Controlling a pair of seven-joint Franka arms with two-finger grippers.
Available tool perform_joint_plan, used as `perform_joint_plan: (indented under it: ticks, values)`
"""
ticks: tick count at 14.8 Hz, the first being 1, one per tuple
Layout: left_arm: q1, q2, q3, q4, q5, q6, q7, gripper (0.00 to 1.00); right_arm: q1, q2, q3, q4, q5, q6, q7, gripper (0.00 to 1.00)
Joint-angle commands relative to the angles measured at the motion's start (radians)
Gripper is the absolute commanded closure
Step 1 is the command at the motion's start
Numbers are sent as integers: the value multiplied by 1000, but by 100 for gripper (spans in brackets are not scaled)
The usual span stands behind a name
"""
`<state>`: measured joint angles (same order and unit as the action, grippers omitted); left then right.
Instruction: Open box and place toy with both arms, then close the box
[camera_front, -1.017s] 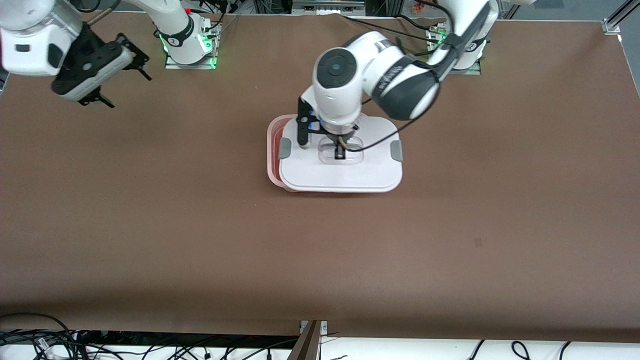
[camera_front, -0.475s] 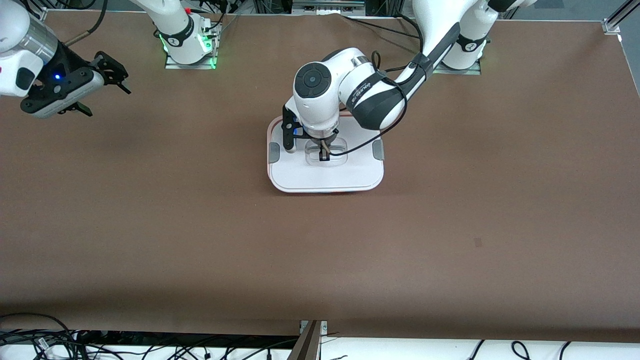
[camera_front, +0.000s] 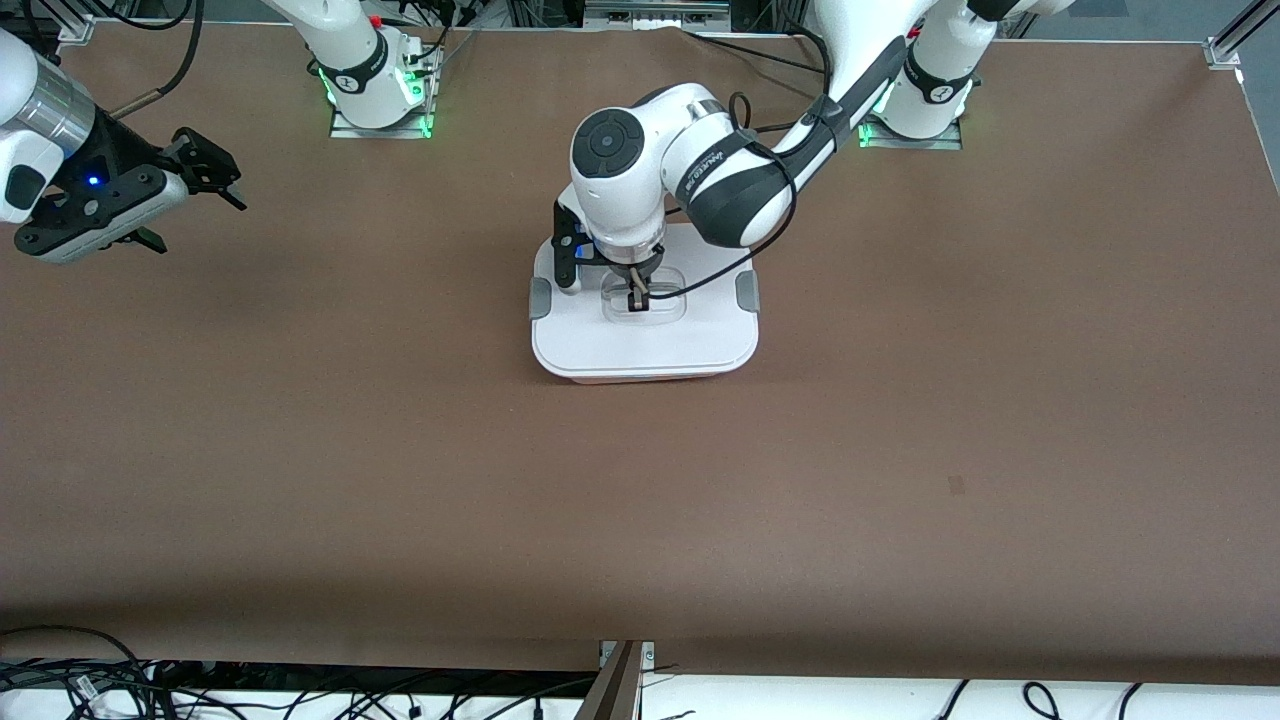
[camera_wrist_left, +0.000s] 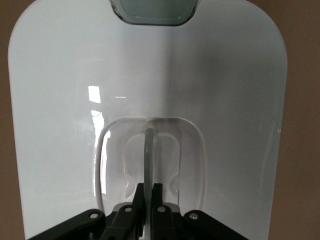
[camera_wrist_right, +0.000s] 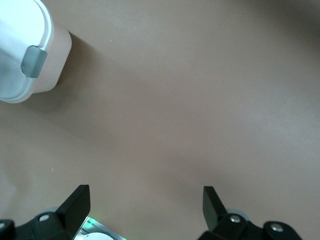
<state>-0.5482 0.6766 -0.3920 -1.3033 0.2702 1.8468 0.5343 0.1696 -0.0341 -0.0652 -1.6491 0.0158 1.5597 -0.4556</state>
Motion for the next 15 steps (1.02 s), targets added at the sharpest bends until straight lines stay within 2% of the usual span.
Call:
perform_joint_plan:
  ticks: [1,4,6,7,15]
  values:
    - [-12,-2,8,9,44,-6,-23,100,-13,3,16,29,-25,-27,-3,0]
    - [-10,-2,8,7,46,-11,-23,100,-18,0,9,52,-55,-46,-6,0]
    - [-9,-3,10,-2,46,-12,-23,100,-19,2,-62,77,-47,-46,-14,0]
    - [-9,-5,10,-5,46,-15,-23,100,-19,5,-68,81,-46,-46,-14,0]
    - [-13,-6,8,-44,75,-15,-30,100,-10,16,-61,81,-59,-46,-3,0]
